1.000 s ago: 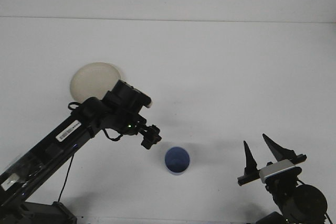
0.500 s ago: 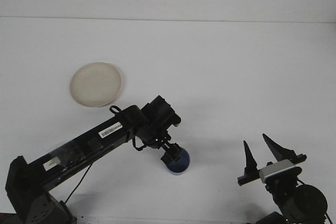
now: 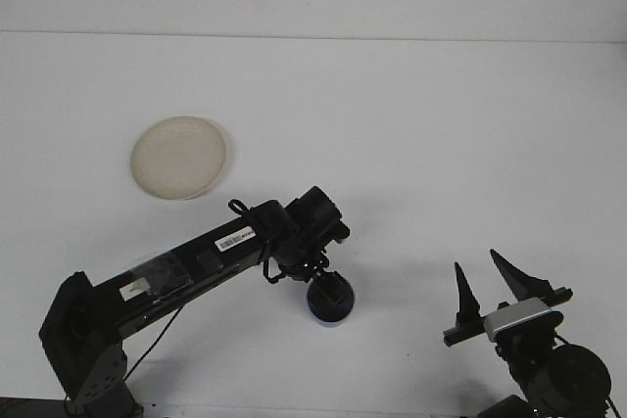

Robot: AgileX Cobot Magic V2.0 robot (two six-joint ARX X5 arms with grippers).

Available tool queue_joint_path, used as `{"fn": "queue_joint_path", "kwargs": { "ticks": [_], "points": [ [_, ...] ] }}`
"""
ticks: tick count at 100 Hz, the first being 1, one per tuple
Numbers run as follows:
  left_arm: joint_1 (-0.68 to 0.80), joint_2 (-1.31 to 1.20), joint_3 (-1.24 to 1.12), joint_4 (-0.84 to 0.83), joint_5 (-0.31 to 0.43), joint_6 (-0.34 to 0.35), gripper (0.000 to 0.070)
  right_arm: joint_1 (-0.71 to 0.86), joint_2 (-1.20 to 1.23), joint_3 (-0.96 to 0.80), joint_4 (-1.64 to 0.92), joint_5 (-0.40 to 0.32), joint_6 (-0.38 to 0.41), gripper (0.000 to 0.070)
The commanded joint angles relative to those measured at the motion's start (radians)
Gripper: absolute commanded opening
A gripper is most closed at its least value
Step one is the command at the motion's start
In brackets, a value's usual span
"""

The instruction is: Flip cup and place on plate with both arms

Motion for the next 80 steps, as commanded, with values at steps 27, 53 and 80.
{"fn": "queue_joint_path", "kwargs": {
  "ticks": [27, 53, 80],
  "points": [
    [-0.022, 0.020, 0.023, 0.021, -0.003, 0.021, 0.0014, 0.002, 0.000, 0.008, 0.011, 0.000, -0.004, 0.0377],
    [0.000, 0.010, 0.097, -0.023, -0.003, 0.020, 0.0014, 0.002, 0.000, 0.008, 0.011, 0.000, -0.004, 0.0377],
    [0.130, 0.003, 0.324, -0.160, -0.057, 0.063, 0.0014, 0.002, 0.000, 0.008, 0.010, 0.000, -0.004, 0.0377]
  ]
}}
